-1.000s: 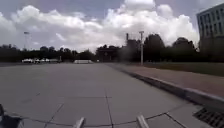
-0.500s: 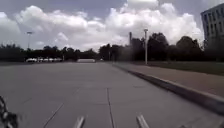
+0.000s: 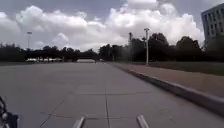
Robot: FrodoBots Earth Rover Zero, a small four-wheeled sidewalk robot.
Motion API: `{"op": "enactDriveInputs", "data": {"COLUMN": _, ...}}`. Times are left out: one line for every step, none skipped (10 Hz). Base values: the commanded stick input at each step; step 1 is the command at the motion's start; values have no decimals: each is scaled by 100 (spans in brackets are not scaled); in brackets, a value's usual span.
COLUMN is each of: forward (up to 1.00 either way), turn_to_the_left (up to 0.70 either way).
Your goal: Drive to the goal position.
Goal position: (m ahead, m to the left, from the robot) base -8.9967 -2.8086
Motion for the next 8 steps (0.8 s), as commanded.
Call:
{"op": "enactDriveInputs", "data": {"forward": 70, "turn_to_the_left": 24}}
{"op": "enactDriveInputs", "data": {"forward": 70, "turn_to_the_left": 31}}
{"op": "enactDriveInputs", "data": {"forward": 70, "turn_to_the_left": 31}}
{"op": "enactDriveInputs", "data": {"forward": 70, "turn_to_the_left": 20}}
{"op": "enactDriveInputs", "data": {"forward": 70, "turn_to_the_left": 10}}
{"op": "enactDriveInputs", "data": {"forward": 70, "turn_to_the_left": 0}}
{"op": "enactDriveInputs", "data": {"forward": 70, "turn_to_the_left": 0}}
{"op": "enactDriveInputs", "data": {"forward": 70, "turn_to_the_left": 0}}
